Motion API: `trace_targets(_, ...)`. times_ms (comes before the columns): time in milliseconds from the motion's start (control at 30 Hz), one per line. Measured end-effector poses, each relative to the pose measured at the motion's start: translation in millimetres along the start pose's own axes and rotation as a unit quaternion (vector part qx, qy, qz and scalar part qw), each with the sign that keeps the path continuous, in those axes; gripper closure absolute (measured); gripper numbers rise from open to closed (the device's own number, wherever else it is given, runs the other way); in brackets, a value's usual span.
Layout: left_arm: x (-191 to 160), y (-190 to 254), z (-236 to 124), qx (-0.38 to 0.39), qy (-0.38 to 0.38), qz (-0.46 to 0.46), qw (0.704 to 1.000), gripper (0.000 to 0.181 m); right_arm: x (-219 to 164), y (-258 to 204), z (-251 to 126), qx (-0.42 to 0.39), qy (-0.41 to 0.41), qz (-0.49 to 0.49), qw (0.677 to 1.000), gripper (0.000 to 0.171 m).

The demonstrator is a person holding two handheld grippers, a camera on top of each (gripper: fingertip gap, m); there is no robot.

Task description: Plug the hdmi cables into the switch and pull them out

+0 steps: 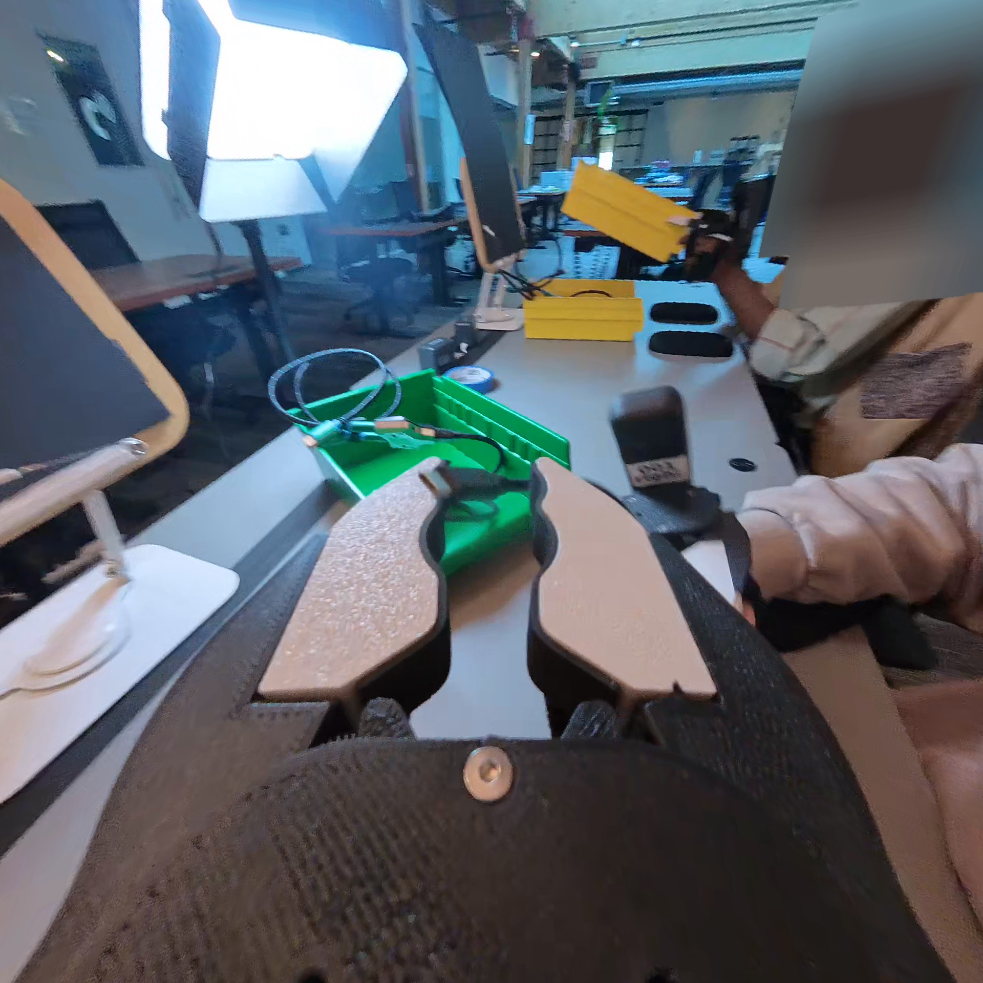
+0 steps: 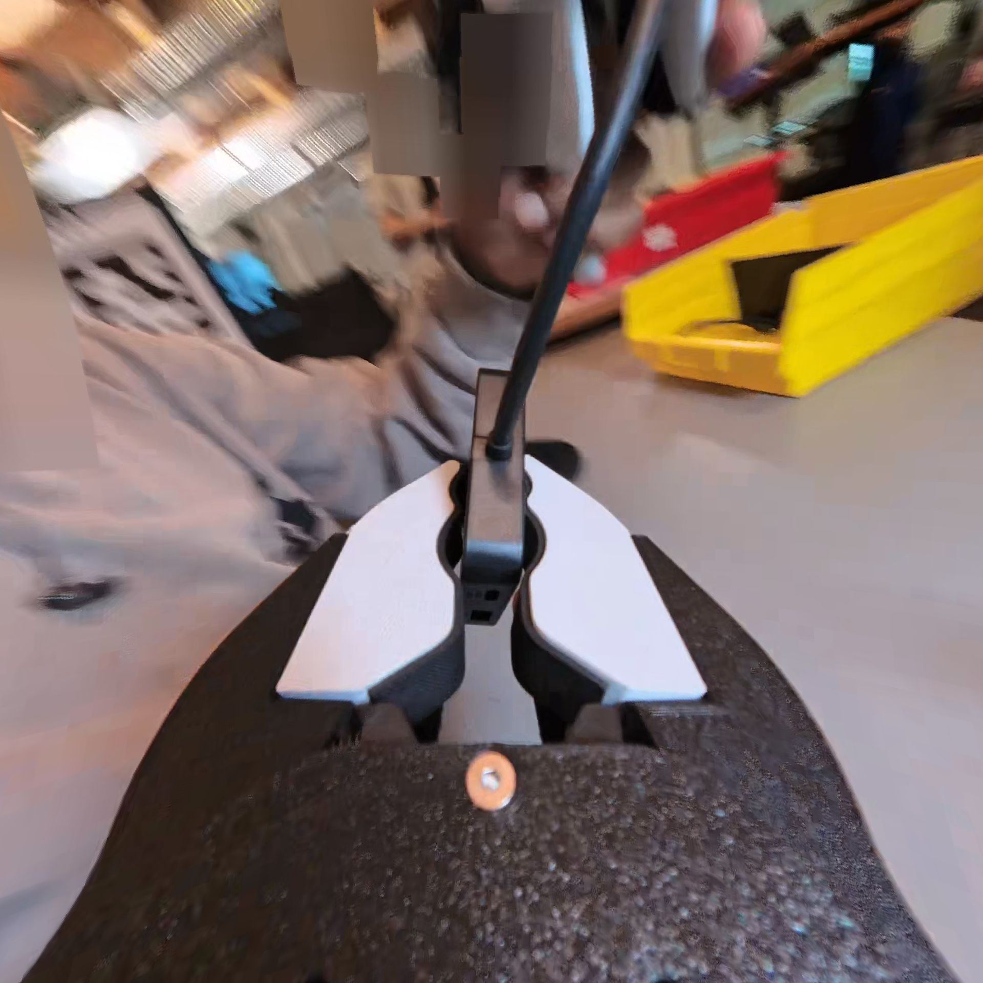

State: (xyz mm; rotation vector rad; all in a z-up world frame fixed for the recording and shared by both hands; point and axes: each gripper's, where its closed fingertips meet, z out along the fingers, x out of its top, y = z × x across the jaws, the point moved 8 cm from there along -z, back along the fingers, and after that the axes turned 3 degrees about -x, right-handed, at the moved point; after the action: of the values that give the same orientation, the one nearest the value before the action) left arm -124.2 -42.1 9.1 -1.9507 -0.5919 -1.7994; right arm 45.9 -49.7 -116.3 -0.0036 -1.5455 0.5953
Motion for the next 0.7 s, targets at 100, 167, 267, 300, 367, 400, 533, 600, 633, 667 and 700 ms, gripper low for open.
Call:
trace_targets(100,-27,5,0,-0.088,-0.007,-0.05,0.995,0.139,13,-7,-17,0.136,0.111,0.084,0.981,0.157)
trace_targets(167,-48,18,0,-0.143,-0.022,-0.063,0.987,0.142,17,-8,-23,0.147,0.137,0.067,0.977,0.156)
trace_targets(267,-78,43,2,-0.171,-0.041,-0.042,0.984,0.142,18,-10,-26,0.135,0.132,0.026,0.982,0.156)
trace_targets(300,-85,50,4,-0.175,-0.041,-0.036,0.983,0.142,18,-11,-26,0.125,0.128,0.014,0.984,0.157)
trace_targets(367,-94,65,8,-0.197,-0.042,-0.036,0.979,0.142,15,-12,-22,0.089,0.112,-0.023,0.989,0.157)
trace_targets(400,-97,71,10,-0.209,-0.036,-0.037,0.977,0.143,13,-12,-20,0.065,0.096,-0.05,0.992,0.157)
trace_targets(533,-103,81,16,-0.186,-0.035,0.006,0.982,0.155,6,-18,-12,-0.051,0.017,-0.194,0.98,0.157)
trace_targets(600,-107,81,15,-0.173,-0.043,0.058,0.982,0.162,5,-23,-12,-0.089,-0.008,-0.258,0.962,0.156)
trace_targets(633,-109,83,13,-0.173,-0.05,0.088,0.98,0.165,4,-27,-10,-0.094,-0.024,-0.281,0.955,0.157)
trace_targets(667,-110,83,12,-0.165,-0.056,0.116,0.978,0.167,3,-29,-8,-0.111,-0.04,-0.309,0.944,0.156)
trace_targets(700,-112,83,10,-0.162,-0.057,0.141,0.975,0.167,2,-32,-6,-0.127,-0.05,-0.343,0.929,0.155)
